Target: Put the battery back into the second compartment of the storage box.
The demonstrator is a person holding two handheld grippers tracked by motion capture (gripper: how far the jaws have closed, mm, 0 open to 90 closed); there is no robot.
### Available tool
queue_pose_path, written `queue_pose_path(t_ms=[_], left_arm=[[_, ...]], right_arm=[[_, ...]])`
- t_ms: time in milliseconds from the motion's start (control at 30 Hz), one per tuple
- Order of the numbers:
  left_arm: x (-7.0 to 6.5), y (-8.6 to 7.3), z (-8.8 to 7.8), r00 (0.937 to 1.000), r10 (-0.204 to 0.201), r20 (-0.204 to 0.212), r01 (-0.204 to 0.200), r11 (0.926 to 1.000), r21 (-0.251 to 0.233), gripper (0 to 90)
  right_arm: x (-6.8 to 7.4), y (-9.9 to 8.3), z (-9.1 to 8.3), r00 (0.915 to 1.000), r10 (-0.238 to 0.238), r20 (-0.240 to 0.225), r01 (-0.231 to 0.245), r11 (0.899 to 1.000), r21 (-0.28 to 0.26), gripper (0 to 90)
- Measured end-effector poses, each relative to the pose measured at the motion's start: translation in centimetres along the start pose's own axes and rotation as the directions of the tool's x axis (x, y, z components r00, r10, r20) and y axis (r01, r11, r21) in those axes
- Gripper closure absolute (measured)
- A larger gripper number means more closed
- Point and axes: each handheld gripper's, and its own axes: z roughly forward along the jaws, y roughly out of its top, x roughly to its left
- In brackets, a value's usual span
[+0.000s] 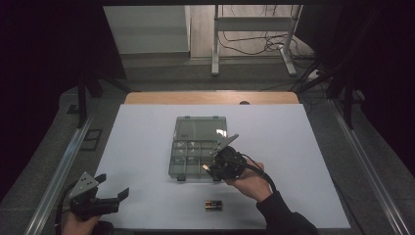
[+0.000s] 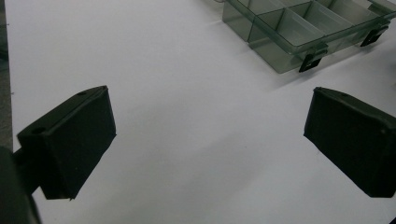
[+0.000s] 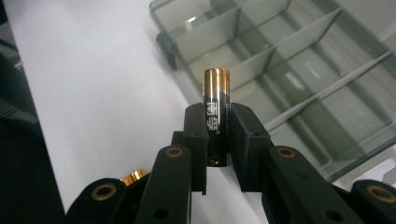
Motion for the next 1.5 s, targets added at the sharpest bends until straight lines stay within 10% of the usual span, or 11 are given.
queue_pose_path(t_ms=[1500], left_arm=[[0.0,0.0,0.0,1.0,0.002,0.005,-0.002,1.0,-0.002,2.1]], right_arm=[[-3.8,7.1,5.8,0.993,0.087,0.08,-0.086,0.996,-0.01,76.9]])
